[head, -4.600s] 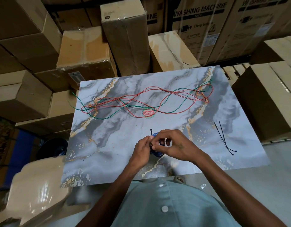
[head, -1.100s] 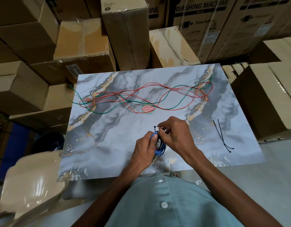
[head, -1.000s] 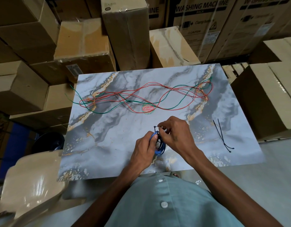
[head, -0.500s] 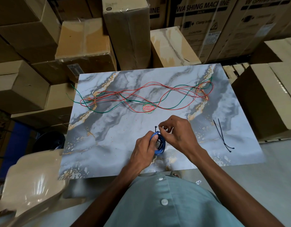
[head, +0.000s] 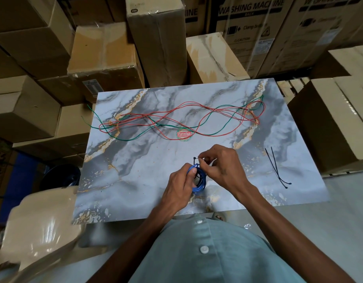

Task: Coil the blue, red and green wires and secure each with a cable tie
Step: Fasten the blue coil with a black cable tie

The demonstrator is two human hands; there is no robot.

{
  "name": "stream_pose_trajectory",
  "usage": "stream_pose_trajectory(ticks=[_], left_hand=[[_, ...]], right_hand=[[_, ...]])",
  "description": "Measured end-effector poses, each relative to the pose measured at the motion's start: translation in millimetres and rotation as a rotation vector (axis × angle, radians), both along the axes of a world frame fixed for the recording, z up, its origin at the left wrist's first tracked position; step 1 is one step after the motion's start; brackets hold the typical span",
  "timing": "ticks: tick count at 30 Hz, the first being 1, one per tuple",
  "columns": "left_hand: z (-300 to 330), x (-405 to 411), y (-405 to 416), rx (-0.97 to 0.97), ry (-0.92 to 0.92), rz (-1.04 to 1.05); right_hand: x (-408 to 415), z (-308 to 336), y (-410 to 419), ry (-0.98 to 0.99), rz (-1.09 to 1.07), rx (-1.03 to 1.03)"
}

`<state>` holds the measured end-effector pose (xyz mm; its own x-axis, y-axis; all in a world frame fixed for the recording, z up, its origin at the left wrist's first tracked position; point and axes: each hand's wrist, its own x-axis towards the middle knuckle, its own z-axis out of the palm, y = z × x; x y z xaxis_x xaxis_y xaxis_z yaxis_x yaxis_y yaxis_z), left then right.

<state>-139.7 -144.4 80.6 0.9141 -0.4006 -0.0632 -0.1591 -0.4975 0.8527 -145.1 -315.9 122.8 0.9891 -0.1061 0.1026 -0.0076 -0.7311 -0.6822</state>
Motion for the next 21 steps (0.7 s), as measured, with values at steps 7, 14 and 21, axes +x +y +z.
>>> stream_pose_trajectory(ticks=[7, 14, 21], left_hand=[[0.1, 1.5, -0.6, 0.009, -0.016, 0.000], [-0.4, 2.3, -1.5, 0.002, -0.006, 0.000], [-1.2, 4.4, -1.4, 0.003, 0.003, 0.003]], right_hand=[[-0.9, -0.3, 1.7, -0.010, -0.032, 0.035], [-1.0, 2.4, 1.3, -0.024, -0.050, 0.073], [0.0, 5.9, 0.2, -0.023, -0.038, 0.062]])
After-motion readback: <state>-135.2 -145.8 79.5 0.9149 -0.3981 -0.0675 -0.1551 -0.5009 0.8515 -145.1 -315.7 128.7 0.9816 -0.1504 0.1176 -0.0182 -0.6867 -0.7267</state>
